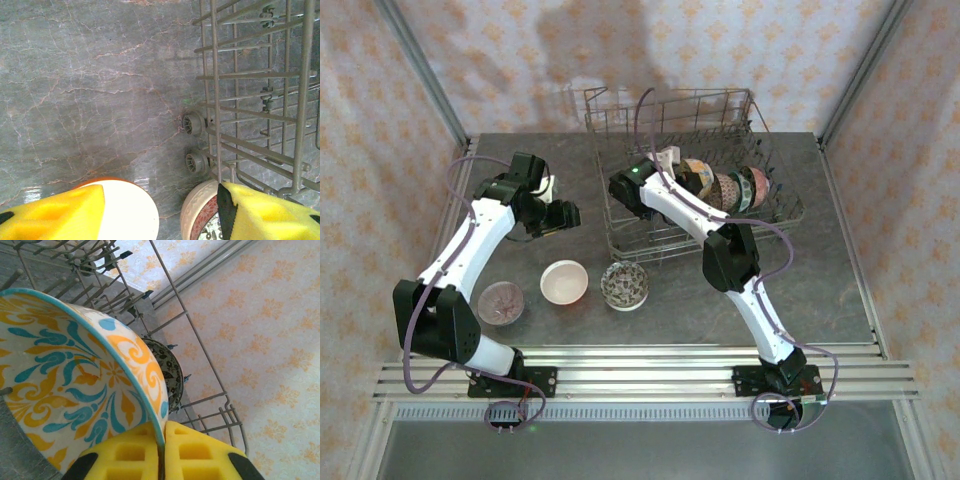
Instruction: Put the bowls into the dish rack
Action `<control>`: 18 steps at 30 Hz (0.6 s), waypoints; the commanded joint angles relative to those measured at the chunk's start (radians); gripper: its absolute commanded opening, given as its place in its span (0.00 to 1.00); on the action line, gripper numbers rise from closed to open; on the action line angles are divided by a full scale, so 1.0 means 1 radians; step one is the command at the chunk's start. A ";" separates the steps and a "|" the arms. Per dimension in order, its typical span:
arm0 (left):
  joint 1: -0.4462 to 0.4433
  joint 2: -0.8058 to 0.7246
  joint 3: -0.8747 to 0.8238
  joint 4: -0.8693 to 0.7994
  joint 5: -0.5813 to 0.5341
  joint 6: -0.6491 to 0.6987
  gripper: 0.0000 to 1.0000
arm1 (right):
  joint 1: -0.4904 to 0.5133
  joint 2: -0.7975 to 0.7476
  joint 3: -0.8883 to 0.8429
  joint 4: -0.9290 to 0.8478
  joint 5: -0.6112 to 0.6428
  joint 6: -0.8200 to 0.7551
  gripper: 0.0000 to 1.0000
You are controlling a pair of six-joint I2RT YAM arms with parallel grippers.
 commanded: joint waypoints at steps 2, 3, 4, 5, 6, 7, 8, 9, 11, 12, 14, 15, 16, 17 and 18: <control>0.005 -0.036 -0.015 -0.001 -0.023 0.005 0.62 | 0.037 0.000 -0.018 -0.151 -0.111 0.013 0.16; 0.006 -0.036 -0.016 -0.002 -0.023 0.005 0.62 | 0.038 -0.001 -0.015 -0.151 -0.115 0.013 0.21; 0.007 -0.038 -0.017 -0.001 -0.022 0.003 0.62 | 0.041 -0.003 -0.014 -0.151 -0.119 0.012 0.25; 0.006 -0.040 -0.020 0.000 -0.022 0.002 0.62 | 0.043 -0.001 -0.005 -0.151 -0.128 0.013 0.32; 0.006 -0.041 -0.022 0.001 -0.022 0.000 0.62 | 0.043 0.002 0.004 -0.149 -0.141 0.016 0.39; 0.007 -0.041 -0.024 0.003 -0.023 -0.001 0.62 | 0.043 0.006 0.017 -0.150 -0.148 0.015 0.40; 0.007 -0.041 -0.025 0.003 -0.024 -0.002 0.62 | 0.043 0.013 0.027 -0.150 -0.151 0.013 0.41; 0.006 -0.041 -0.027 0.003 -0.022 -0.002 0.62 | 0.043 0.019 0.033 -0.150 -0.151 0.012 0.42; 0.006 -0.041 -0.030 0.007 -0.021 -0.005 0.62 | 0.044 0.034 0.050 -0.151 -0.153 0.001 0.42; 0.007 -0.043 -0.031 0.006 -0.022 -0.005 0.62 | 0.043 0.038 0.056 -0.150 -0.153 0.000 0.42; 0.006 -0.046 -0.035 0.007 -0.023 -0.004 0.62 | 0.043 0.050 0.064 -0.150 -0.150 0.000 0.43; 0.006 -0.046 -0.036 0.007 -0.024 -0.005 0.62 | 0.043 0.055 0.070 -0.149 -0.149 -0.002 0.43; 0.007 -0.046 -0.036 0.006 -0.024 -0.006 0.62 | 0.043 0.060 0.076 -0.150 -0.152 -0.003 0.43; 0.006 -0.047 -0.039 0.008 -0.022 -0.007 0.62 | 0.043 0.063 0.080 -0.147 -0.160 -0.005 0.43; 0.006 -0.048 -0.041 0.008 -0.023 -0.008 0.62 | 0.043 0.064 0.081 -0.139 -0.167 -0.010 0.48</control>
